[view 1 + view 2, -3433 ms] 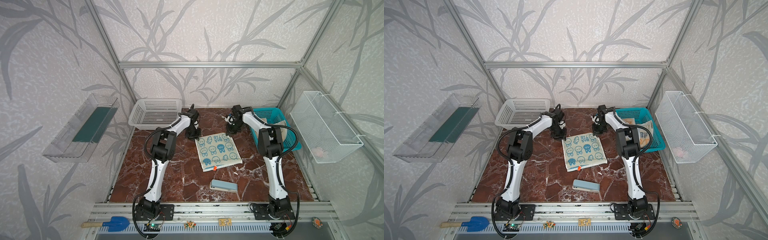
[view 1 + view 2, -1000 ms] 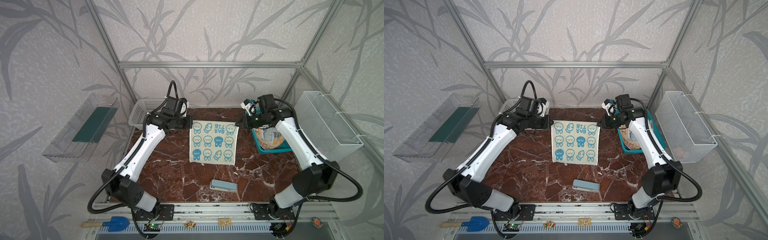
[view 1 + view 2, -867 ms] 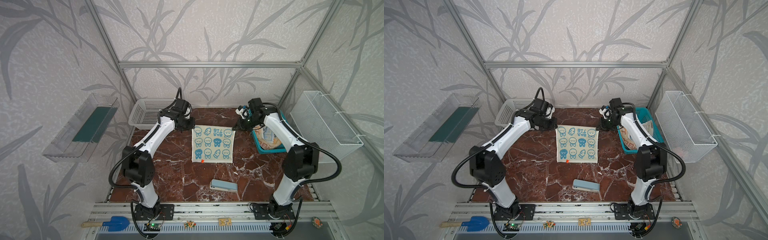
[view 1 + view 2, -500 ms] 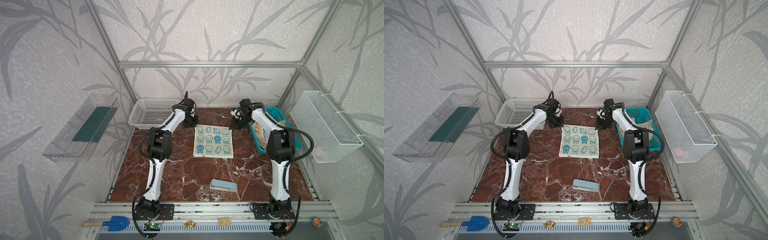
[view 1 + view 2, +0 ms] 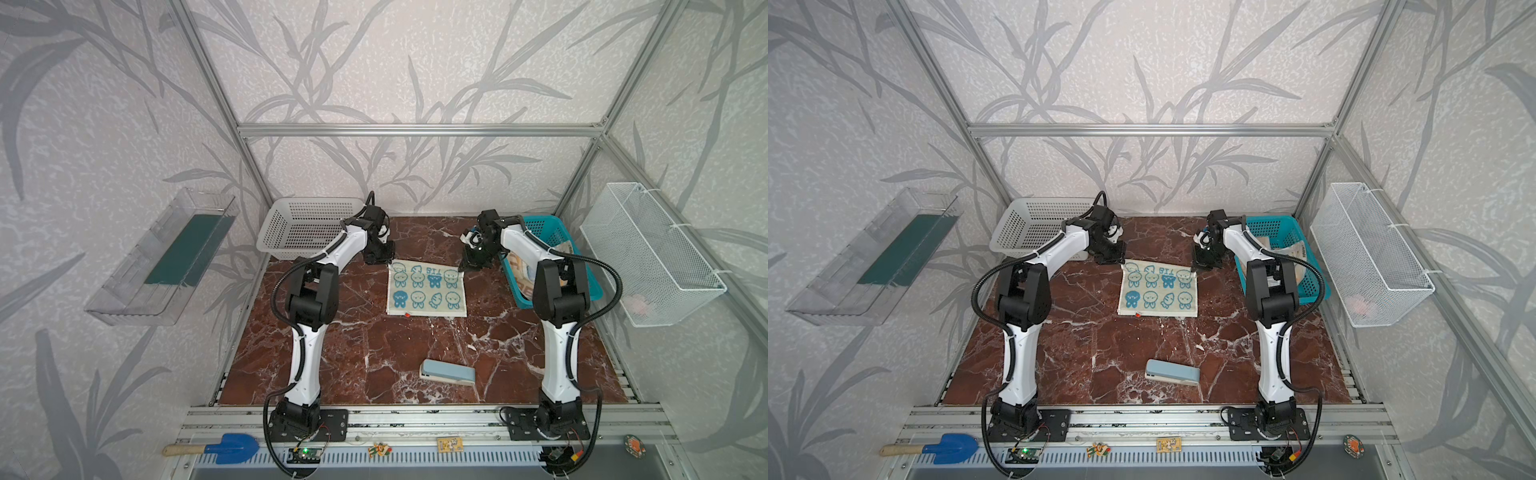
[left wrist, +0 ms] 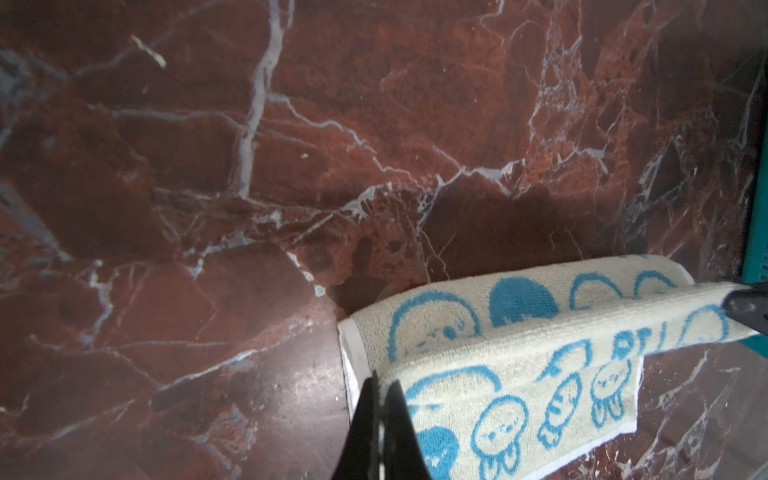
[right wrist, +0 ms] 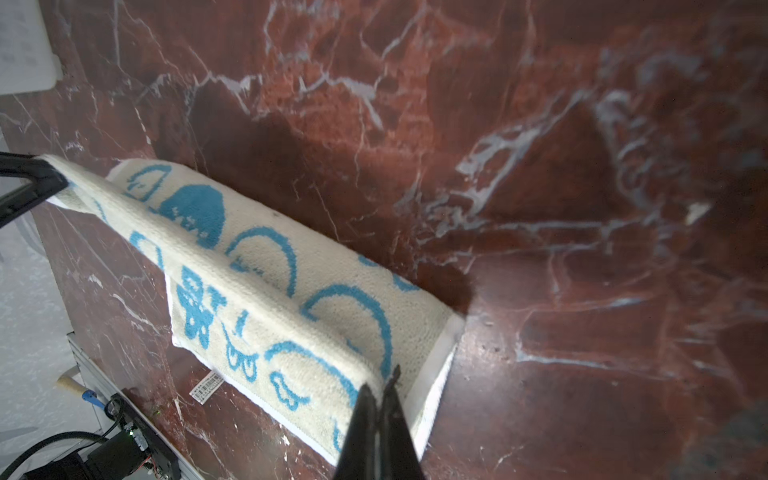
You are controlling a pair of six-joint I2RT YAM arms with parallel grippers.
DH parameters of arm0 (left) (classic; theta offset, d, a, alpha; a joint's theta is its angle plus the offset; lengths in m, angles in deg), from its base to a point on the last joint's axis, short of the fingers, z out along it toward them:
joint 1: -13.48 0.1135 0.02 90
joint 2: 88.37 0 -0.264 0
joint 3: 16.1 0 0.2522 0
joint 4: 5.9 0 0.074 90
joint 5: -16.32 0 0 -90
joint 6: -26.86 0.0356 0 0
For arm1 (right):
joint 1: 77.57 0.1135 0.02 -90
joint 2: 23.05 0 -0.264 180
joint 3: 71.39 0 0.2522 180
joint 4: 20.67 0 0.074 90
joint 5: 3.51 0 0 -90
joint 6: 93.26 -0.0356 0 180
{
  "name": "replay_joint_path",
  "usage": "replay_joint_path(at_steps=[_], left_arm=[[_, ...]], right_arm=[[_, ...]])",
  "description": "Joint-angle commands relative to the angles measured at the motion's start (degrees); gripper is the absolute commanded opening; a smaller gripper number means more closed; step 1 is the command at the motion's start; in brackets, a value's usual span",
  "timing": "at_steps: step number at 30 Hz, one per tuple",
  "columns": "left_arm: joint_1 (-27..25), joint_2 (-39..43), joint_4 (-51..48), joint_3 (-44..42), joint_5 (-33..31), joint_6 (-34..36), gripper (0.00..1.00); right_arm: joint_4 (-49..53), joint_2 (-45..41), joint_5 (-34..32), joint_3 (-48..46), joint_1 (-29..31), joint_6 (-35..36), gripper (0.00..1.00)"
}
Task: Fold and stack the towels
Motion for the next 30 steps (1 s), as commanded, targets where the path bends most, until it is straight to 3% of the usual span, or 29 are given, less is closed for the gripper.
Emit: replay_joint_path(at_steps=[1,14,30], left_arm=[[0.91,6.02,2.15,-4.41,-2.69,0.26,0.00],[-0.28,15.84,5.73,-18.92,-2.54,-1.69,0.00],[-1.68,17.77,10.49,-28.69,-2.37,-3.45,0.00]], right_arm=[[-0.08,-5.69,-2.26,-3.83,-0.94,0.01,0.00],[-3.03,-14.41,-2.43,-15.99,-0.87,-0.80,0.00],[-9.59,-17.74,-1.73,-30.08,-0.28,-2.51,0.00]])
